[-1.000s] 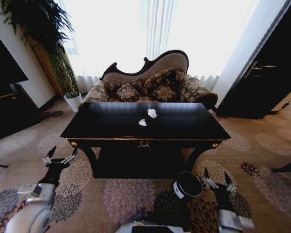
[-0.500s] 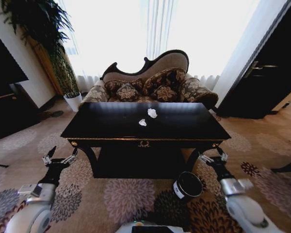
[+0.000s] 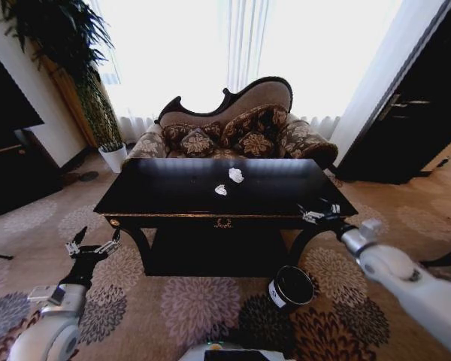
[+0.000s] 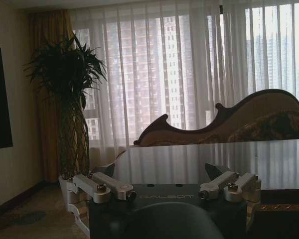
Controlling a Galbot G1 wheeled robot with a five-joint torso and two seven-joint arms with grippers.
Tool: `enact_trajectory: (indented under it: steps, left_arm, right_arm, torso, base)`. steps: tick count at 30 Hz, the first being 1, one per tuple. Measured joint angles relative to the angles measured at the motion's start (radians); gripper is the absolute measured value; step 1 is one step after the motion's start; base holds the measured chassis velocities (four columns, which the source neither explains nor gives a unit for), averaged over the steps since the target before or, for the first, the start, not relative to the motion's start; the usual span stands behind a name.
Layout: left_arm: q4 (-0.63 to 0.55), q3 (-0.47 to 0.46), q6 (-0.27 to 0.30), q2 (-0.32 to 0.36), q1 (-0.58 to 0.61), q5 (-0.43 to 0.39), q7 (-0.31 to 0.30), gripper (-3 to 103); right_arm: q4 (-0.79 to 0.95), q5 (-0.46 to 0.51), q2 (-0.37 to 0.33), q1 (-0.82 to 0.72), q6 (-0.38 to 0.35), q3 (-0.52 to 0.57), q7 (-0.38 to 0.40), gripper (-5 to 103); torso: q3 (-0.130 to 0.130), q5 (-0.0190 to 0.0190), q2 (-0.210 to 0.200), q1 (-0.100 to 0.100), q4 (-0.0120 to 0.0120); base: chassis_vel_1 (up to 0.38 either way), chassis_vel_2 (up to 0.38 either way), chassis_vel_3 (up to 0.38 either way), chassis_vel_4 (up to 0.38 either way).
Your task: Move to the front of the table and place the trash on the table into the trash bin.
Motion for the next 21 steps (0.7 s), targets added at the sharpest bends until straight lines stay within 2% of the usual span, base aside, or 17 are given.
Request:
enact_trajectory:
  steps: [2,4,5,7,8,9,12,14,17,19,21]
  left_arm:
    - [0.0,0.0,0.0,0.0,0.0,0.0,0.0,100]
    - [0.0,0.0,0.0,0.0,0.0,0.0,0.0,100]
    - [0.0,0.0,0.0,0.0,0.0,0.0,0.0,100]
    - [0.0,0.0,0.0,0.0,0.0,0.0,0.0,100]
    - [0.0,0.0,0.0,0.0,0.0,0.0,0.0,100]
    - [0.0,0.0,0.0,0.0,0.0,0.0,0.0,100]
    - [0.0,0.0,0.0,0.0,0.0,0.0,0.0,100]
    - [0.0,0.0,0.0,0.0,0.0,0.0,0.0,100]
    - [0.0,0.0,0.0,0.0,0.0,0.0,0.0,100]
    - [0.0,0.0,0.0,0.0,0.0,0.0,0.0,100]
    - [0.0,0.0,0.0,0.0,0.0,0.0,0.0,100]
  right_arm:
    - [-0.044,0.015,-0.006,0.157,-0.011,-0.144,-0.003,100]
    - [-0.055,0.017,-0.004,0.199,-0.015,-0.186,-0.004,100]
    - [-0.082,0.024,0.007,0.308,-0.027,-0.294,-0.008,100]
    - [-0.112,0.031,0.031,0.464,-0.042,-0.427,-0.01,100]
    - [-0.112,0.031,0.031,0.464,-0.042,-0.427,-0.01,100]
    - [-0.13,0.031,0.047,0.54,-0.047,-0.5,-0.012,100]
    - [-0.182,0.029,0.099,0.698,-0.064,-0.669,-0.019,100]
    - [-0.19,0.029,0.111,0.729,-0.069,-0.7,-0.02,100]
    - [-0.235,0.028,0.161,0.898,-0.076,-0.847,-0.022,100]
    - [-0.243,0.027,0.168,0.916,-0.076,-0.864,-0.022,100]
    - [-0.288,0.023,0.214,0.992,-0.076,-0.936,-0.018,100]
  torso:
    - [0.0,0.0001,0.0,0.0,0.0002]
    - [0.0,0.0,0.0,0.0,0.0003]
    - [0.0,0.0007,0.0,0.0,0.0]
    - [0.0,0.0002,0.0,0.0,0.0]
    - [0.0,0.0002,0.0,0.0,0.0]
    - [0.0,-0.0006,0.0,0.0,0.0004]
    - [0.0,0.0002,0.0,0.0,0.0003]
    - [0.0,0.0001,0.0,0.0,0.0003]
    - [0.0,-0.0005,0.0,0.0,0.0003]
    - [0.0,-0.0005,0.0,0.0,0.0003]
    - [0.0,-0.0001,0.0,0.0,0.0002]
  base:
    - [0.0,0.0,0.0,0.0]
    - [0.0,0.0,0.0,0.0]
    - [0.0,0.0,0.0,0.0]
    - [0.0,0.0,0.0,0.0]
    - [0.0,0.0,0.0,0.0]
    - [0.0,0.0,0.0,0.0]
    - [0.0,0.0,0.0,0.0]
    - [0.0,0.0,0.0,0.0]
    - [0.0,0.0,0.0,0.0]
    - [0.0,0.0,0.0,0.0]
    - [0.0,0.0,0.0,0.0]
